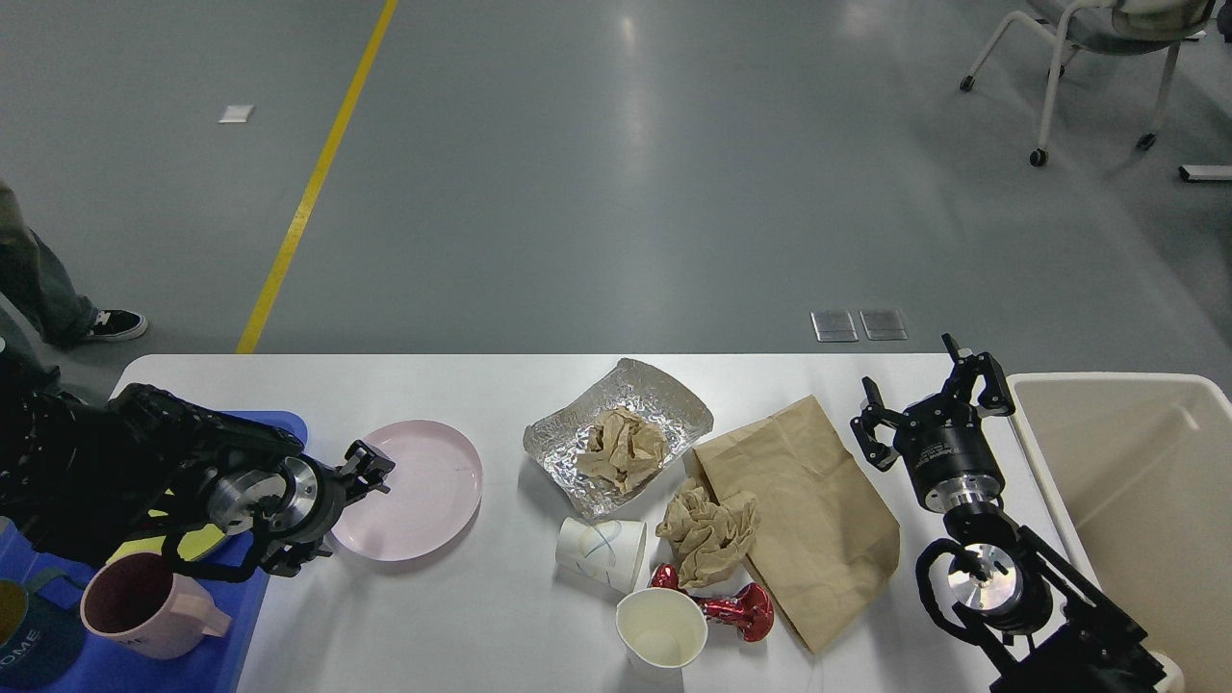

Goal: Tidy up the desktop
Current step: 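Grasp the rim of the pink plate with the left gripper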

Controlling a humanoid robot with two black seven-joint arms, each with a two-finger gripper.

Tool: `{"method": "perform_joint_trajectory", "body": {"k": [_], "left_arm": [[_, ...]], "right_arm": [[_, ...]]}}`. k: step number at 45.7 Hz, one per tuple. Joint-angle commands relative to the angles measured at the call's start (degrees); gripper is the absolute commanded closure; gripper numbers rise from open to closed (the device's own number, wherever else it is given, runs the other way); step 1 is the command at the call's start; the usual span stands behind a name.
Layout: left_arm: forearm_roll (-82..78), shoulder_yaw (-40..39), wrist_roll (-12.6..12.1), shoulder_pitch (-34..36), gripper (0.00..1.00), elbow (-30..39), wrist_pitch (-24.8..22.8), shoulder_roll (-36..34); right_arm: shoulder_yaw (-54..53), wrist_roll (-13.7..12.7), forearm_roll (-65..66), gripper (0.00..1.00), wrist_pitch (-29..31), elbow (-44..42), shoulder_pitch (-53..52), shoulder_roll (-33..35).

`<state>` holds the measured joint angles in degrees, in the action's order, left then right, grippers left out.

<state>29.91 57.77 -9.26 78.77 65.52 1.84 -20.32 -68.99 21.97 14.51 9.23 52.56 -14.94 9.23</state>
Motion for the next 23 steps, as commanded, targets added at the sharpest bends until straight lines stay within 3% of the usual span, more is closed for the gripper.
{"method": "perform_joint_trajectory", "body": {"k": [1,7,23], "left_arm": [[0.06,-1.26,0.03,-2.12,0.1,-0.57,2.55,0.45],[0.15,-1.34,-0.23,-4.67,0.12,-2.94,4.49,1.59],[-0.2,-4.33,-0.67,-7.13,0.16,-6.55,4.14,1.68]], "right_arm": [[0.0,0.0,-0.01,0.0,0.0,0.0,0.0,0.0],[0.0,0.0,-0.01,0.0,0.0,0.0,0.0,0.0],[0.0,0.0,-0.01,0.0,0.0,0.0,0.0,0.0]]}}
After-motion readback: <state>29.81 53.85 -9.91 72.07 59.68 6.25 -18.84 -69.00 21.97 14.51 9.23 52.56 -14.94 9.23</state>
